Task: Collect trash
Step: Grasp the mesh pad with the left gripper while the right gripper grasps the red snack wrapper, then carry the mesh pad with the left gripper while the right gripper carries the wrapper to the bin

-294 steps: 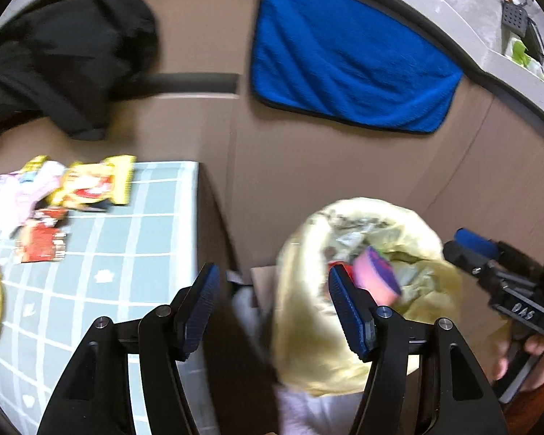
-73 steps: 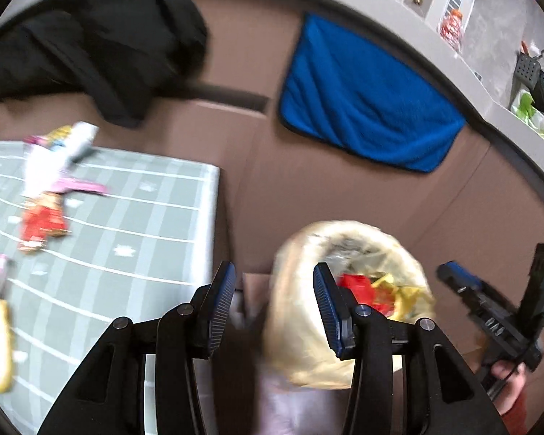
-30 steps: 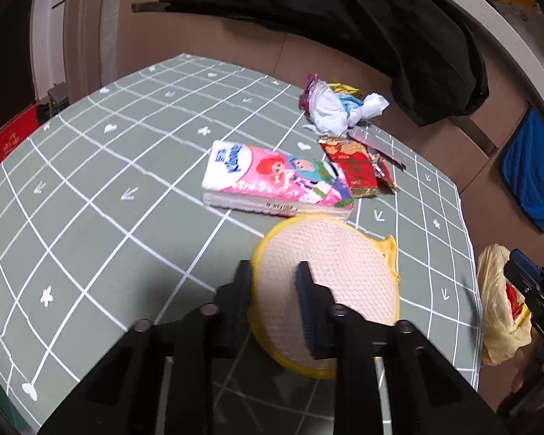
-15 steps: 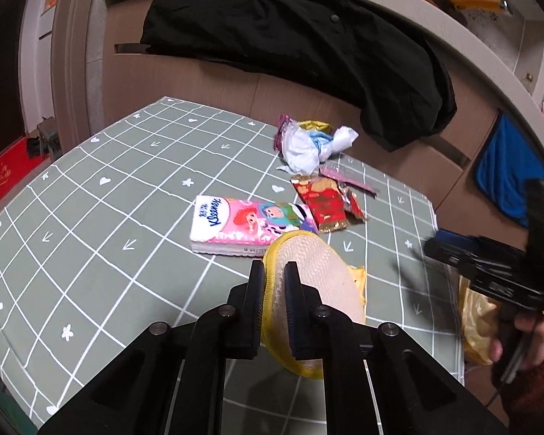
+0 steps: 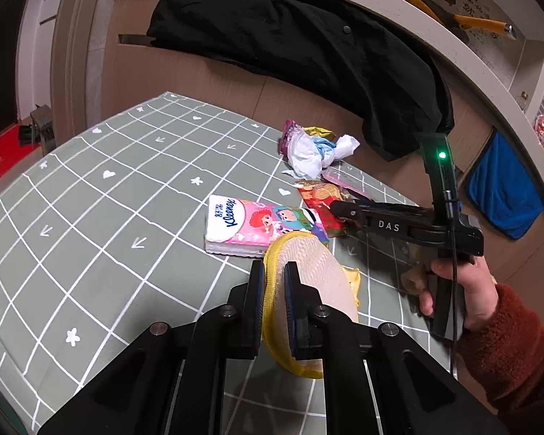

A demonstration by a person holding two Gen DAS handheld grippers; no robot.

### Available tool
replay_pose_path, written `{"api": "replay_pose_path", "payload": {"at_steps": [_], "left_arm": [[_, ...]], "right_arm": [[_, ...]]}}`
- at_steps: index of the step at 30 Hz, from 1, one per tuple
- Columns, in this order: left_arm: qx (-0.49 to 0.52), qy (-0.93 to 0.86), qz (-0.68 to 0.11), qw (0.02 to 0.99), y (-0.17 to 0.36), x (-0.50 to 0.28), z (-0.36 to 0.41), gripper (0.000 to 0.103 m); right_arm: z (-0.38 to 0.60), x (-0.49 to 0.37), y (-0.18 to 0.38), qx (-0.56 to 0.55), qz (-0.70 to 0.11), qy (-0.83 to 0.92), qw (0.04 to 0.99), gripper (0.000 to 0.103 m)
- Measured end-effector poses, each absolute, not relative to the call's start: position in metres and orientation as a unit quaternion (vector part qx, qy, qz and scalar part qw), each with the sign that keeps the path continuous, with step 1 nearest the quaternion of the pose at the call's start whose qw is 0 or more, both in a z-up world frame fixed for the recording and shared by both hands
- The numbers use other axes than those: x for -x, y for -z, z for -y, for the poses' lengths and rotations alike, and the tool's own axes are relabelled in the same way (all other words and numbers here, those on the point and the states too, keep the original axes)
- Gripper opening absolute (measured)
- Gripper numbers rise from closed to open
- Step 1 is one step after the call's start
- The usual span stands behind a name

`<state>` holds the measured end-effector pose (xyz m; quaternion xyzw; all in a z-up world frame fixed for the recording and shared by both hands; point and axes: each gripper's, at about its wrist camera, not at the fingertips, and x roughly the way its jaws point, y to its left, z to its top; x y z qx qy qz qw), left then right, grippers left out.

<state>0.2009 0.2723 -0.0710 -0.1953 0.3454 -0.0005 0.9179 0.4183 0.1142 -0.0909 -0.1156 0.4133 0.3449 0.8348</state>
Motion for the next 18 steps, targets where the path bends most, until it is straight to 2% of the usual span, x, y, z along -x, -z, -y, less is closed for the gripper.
{"api": "replay_pose_path", "payload": {"at_steps": [1,9,18], "left_arm": [[0.199,0.006,-0.348,0.916,0.072,-0.202,-0.272,0.011],[0.212,0.051,-0.376,0.901,0.083,-0.208,-0.259,0.016],[0.224,0.033,-0.390,0.893,0.092,-0.208,-0.260,0.029]], "right_arm": [[-0.113,-0.415,0.090,0.120,-0.415,-0.351,0.830,0.014],[-0.059,-0.379,0.090,0.123,-0.429,-0.352,0.823,0.014],[0.014,-0.340,0.089,0.070,-0.449,-0.333,0.826,0.014]]}}
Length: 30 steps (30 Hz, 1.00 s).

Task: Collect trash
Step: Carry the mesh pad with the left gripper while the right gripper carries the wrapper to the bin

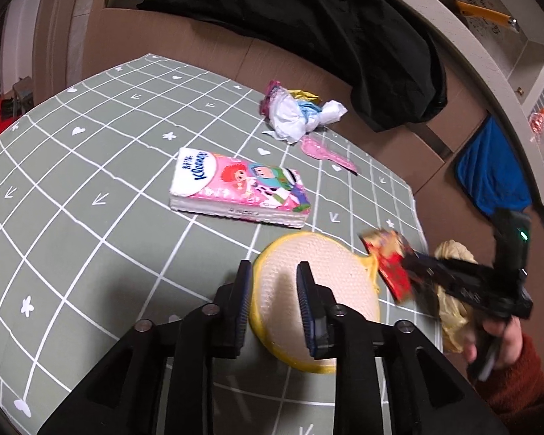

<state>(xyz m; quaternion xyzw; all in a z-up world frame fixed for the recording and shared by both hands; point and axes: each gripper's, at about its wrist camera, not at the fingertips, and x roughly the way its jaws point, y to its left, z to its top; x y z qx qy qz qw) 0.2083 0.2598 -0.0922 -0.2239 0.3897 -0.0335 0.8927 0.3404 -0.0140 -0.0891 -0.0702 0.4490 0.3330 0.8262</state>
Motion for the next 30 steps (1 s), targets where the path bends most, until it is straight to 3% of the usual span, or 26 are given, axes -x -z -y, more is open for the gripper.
{"api": "replay_pose_path", "payload": {"at_steps": [3,6,12,19,22,24,26,27,28,30], "left_arm": [[0.224,0.026,-0.399,0.889,0.096,-0.211,-0.263,0.033],[0.234,0.024,-0.405,0.884,0.099,-0.211,-0.264,0.034],[0.219,0.025,-0.400,0.889,0.093,-0.205,-0.260,0.039],[0.228,0.016,-0.398,0.888,0.093,-0.205,-0.266,0.040],[0.227,0.017,-0.397,0.889,0.092,-0.203,-0.266,0.040],[0.227,0.019,-0.397,0.889,0.092,-0.202,-0.266,0.040],[0.228,0.023,-0.398,0.889,0.091,-0.201,-0.265,0.040],[0.229,0.024,-0.399,0.888,0.091,-0.200,-0.266,0.040],[0.233,0.026,-0.400,0.886,0.092,-0.200,-0.267,0.040],[0.244,0.026,-0.401,0.883,0.093,-0.200,-0.270,0.040]], "right_arm": [[0.016,-0.326,0.087,0.066,-0.446,-0.350,0.821,0.019],[0.013,-0.323,0.087,0.062,-0.443,-0.352,0.822,0.050],[-0.006,-0.320,0.092,0.067,-0.433,-0.343,0.831,0.051],[-0.035,-0.295,0.099,0.159,-0.405,-0.326,0.839,0.068],[-0.039,-0.293,0.100,0.173,-0.407,-0.326,0.835,0.070],[-0.038,-0.293,0.099,0.174,-0.406,-0.327,0.835,0.064],[-0.034,-0.293,0.096,0.173,-0.404,-0.330,0.835,0.041],[-0.032,-0.294,0.094,0.165,-0.408,-0.338,0.832,0.023],[-0.028,-0.296,0.092,0.150,-0.414,-0.345,0.829,0.017],[-0.017,-0.296,0.084,0.108,-0.411,-0.353,0.834,0.017]]}}
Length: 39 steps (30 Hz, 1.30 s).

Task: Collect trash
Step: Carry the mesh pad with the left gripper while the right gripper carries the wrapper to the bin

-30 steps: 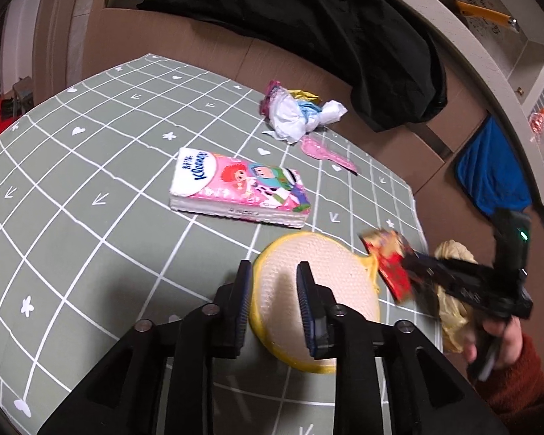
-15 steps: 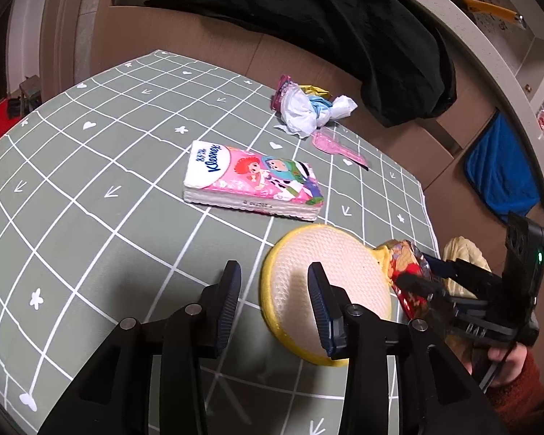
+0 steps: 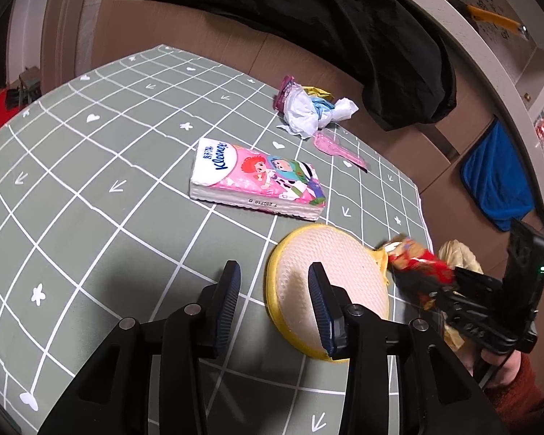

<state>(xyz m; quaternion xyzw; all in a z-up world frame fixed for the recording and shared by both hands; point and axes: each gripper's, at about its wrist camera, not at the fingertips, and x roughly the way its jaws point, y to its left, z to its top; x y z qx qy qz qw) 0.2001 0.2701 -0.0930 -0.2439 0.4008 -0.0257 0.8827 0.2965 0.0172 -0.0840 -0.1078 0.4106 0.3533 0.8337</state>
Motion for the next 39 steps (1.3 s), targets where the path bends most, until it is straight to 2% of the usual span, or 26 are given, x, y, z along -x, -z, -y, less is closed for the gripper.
{"api": "replay_pose_path", "payload": {"at_steps": [5,12,20,24,25,26,29,35,39], "left_arm": [[0.264,0.023,-0.402,0.877,0.096,-0.201,-0.277,0.041],[0.299,0.040,-0.416,0.858,0.105,-0.213,-0.278,0.042],[0.374,0.093,-0.428,0.818,0.113,-0.226,-0.273,0.042],[0.348,0.086,-0.432,0.827,0.103,-0.225,-0.260,0.041],[0.338,0.083,-0.431,0.833,0.100,-0.225,-0.256,0.036],[0.323,0.079,-0.430,0.839,0.097,-0.225,-0.252,0.025],[0.280,0.069,-0.421,0.860,0.086,-0.223,-0.235,0.017],[0.192,0.043,-0.367,0.909,0.045,-0.212,-0.198,0.013],[0.121,0.024,-0.303,0.945,0.004,-0.201,-0.167,0.013]], "right_arm": [[-0.022,-0.275,0.063,0.077,-0.376,-0.399,0.833,0.017],[-0.054,-0.264,0.095,0.097,-0.418,-0.422,0.798,0.017],[-0.048,-0.266,0.098,0.094,-0.424,-0.421,0.796,0.017],[-0.042,-0.266,0.101,0.085,-0.424,-0.416,0.800,0.017],[-0.039,-0.265,0.101,0.082,-0.424,-0.414,0.802,0.017],[-0.036,-0.265,0.100,0.082,-0.422,-0.410,0.804,0.017],[-0.024,-0.262,0.094,0.077,-0.413,-0.396,0.816,0.017],[0.010,-0.256,0.068,0.065,-0.377,-0.359,0.851,0.017],[0.042,-0.251,0.042,0.056,-0.340,-0.331,0.878,0.017]]}}
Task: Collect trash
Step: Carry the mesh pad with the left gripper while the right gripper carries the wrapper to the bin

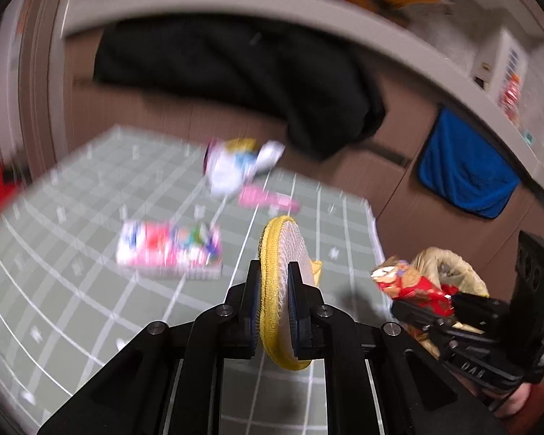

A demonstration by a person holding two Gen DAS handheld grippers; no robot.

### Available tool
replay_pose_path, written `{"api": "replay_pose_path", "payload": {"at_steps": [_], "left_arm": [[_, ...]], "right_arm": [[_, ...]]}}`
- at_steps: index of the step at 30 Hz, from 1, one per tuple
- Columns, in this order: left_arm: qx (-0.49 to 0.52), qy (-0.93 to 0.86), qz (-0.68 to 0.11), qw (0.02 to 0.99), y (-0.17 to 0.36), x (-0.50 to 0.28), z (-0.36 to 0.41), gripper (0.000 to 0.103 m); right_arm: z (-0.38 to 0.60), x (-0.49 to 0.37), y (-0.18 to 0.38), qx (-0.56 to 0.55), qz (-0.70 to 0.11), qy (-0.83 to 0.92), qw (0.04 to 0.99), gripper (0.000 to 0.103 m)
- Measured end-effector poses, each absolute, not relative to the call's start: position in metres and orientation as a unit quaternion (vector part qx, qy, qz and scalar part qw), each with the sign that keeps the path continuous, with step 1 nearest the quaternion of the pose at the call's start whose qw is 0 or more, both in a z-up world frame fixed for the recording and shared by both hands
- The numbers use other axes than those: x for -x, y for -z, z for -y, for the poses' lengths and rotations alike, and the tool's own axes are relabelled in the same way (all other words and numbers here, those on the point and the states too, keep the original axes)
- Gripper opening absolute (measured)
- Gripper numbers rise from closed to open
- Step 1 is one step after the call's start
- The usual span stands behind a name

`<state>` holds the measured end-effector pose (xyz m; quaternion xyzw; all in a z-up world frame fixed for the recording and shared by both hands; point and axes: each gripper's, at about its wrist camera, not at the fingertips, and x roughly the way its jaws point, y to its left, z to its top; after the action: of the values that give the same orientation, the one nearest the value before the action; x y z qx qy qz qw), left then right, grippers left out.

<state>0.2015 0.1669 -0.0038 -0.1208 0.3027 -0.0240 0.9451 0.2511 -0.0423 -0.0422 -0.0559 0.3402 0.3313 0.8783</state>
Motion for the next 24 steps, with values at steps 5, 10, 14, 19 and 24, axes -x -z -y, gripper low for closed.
{"api": "replay_pose_path", "payload": {"at_steps": [5,10,14,19,24], "left_arm": [[0.059,0.023,-0.227,0.972,-0.045,-0.196,-0.117,0.013],[0.045,0.062,-0.193,0.978,-0.075,-0.201,-0.062,0.013],[0.031,0.109,-0.184,0.976,-0.085,-0.204,-0.012,0.013],[0.022,0.165,-0.197,0.966,-0.084,-0.213,0.044,0.013],[0.019,0.208,-0.227,0.951,-0.062,-0.226,0.088,0.013]], "right_arm": [[0.095,-0.245,0.004,0.028,-0.288,-0.289,0.913,0.017],[0.150,-0.238,-0.025,0.017,-0.247,-0.238,0.939,0.017],[0.197,-0.225,-0.043,0.013,-0.221,-0.191,0.956,0.017],[0.250,-0.212,-0.050,-0.002,-0.208,-0.140,0.968,0.017],[0.287,-0.212,-0.040,-0.022,-0.214,-0.102,0.971,0.017]]}}
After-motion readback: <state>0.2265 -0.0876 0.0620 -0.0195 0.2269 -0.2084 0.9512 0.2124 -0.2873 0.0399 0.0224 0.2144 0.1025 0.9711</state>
